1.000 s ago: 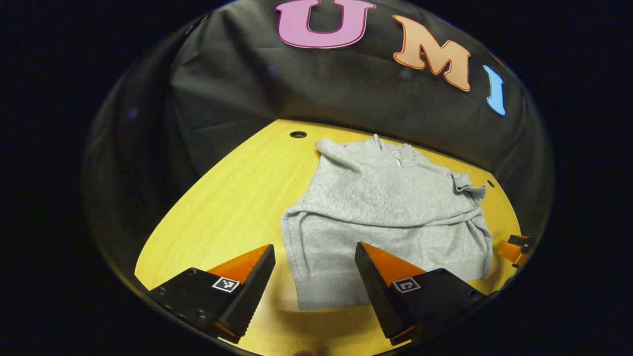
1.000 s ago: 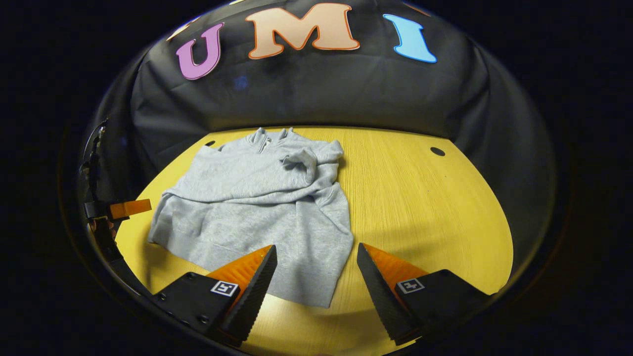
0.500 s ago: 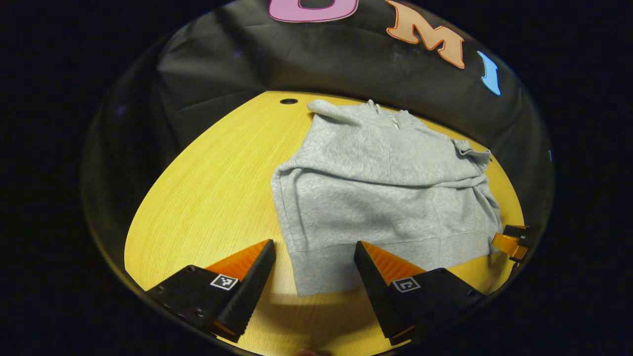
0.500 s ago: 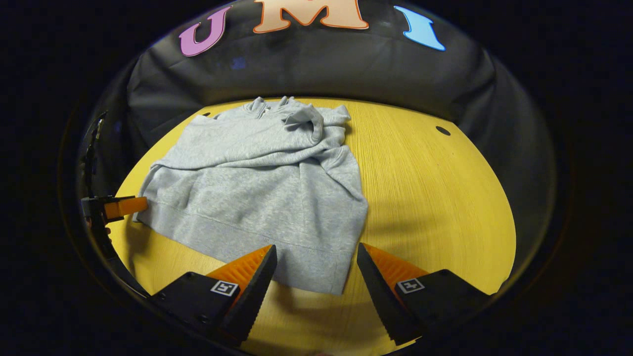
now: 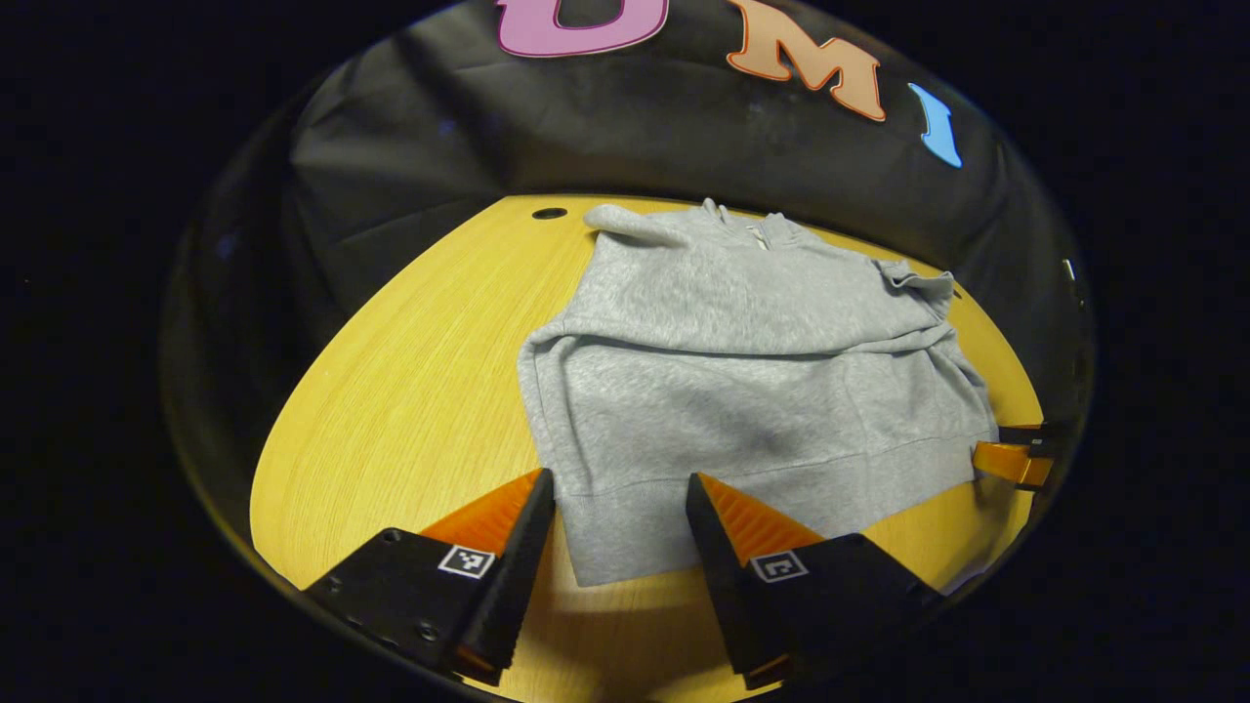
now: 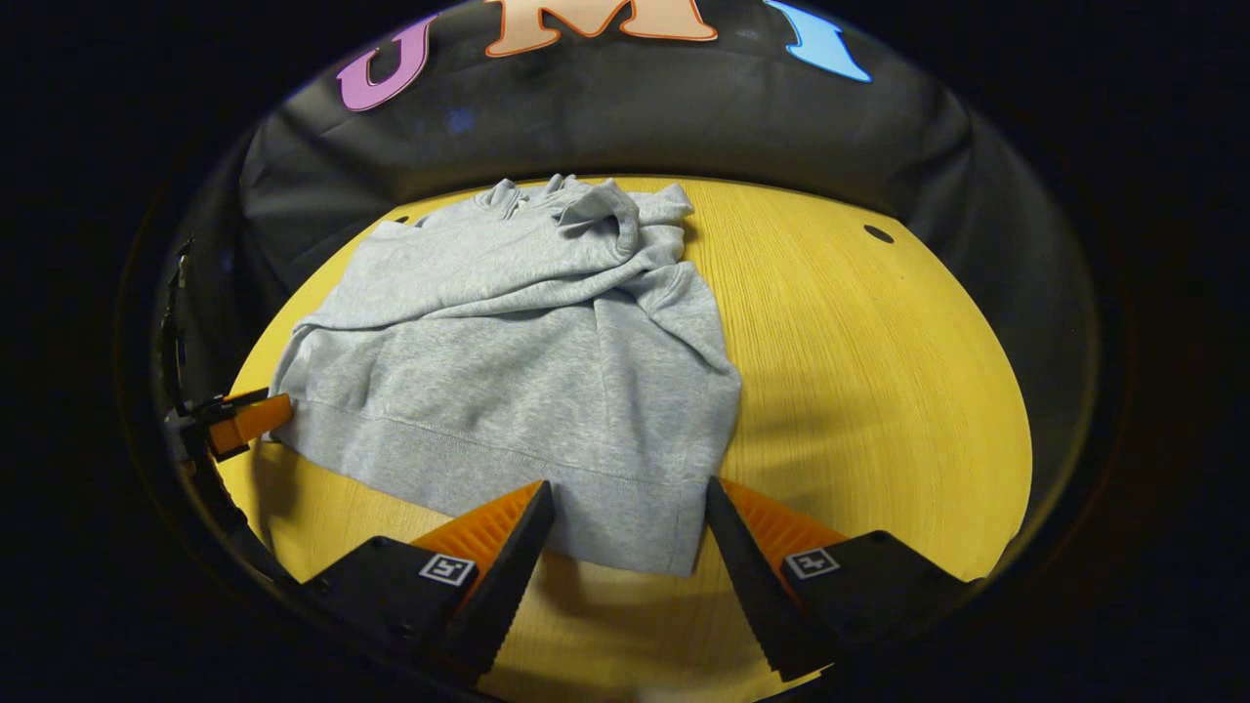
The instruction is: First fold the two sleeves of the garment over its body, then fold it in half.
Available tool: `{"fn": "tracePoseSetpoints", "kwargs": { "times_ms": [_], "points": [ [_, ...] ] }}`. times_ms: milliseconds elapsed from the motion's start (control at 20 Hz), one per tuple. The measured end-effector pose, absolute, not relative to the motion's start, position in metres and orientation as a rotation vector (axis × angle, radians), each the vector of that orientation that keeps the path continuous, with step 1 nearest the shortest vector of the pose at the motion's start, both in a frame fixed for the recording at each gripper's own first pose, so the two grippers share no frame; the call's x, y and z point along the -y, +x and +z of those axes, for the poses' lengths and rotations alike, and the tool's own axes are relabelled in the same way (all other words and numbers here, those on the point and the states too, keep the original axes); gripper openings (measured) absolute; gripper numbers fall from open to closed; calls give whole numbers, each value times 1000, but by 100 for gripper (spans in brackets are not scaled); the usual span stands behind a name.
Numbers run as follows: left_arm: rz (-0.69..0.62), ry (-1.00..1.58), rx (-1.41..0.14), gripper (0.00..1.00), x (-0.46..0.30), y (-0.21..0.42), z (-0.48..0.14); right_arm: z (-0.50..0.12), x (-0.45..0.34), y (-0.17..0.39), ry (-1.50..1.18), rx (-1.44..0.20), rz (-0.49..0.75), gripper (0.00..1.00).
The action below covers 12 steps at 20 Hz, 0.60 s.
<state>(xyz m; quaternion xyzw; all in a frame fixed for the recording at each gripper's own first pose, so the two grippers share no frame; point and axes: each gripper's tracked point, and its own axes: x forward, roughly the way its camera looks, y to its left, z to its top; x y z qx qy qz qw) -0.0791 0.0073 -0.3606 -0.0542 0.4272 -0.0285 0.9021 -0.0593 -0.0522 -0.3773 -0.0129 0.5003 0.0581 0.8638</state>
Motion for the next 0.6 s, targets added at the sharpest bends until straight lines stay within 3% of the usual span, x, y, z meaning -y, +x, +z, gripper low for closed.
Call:
{"fn": "tracePoseSetpoints", "kwargs": {
  "times_ms": [50,150,300,350,400,450,500,600],
  "points": [
    [-77,-106,-886,77,-5,-79,-360,-379,50,-59,-27,-1059,132,96],
    [-116,-97,-887,68,-1,-77,-360,-378,39,-59,-34,-1079,178,88],
    [-145,-95,-884,41,5,-74,-359,-377,24,-61,-17,-1098,217,40],
    [-155,-100,-882,37,8,-72,-359,-378,24,-60,-9,-1097,202,27],
    [-163,-114,-870,34,13,-71,-358,-378,22,-60,4,-1103,200,19],
    [-161,-127,-869,24,14,-69,-359,-372,24,-61,21,-1100,201,11],
    [-161,-130,-859,14,16,-68,-357,-377,23,-61,38,-1117,199,5],
    [-160,-120,-863,2,16,-65,-357,-376,23,-59,77,-1136,193,5]
  ]
}}
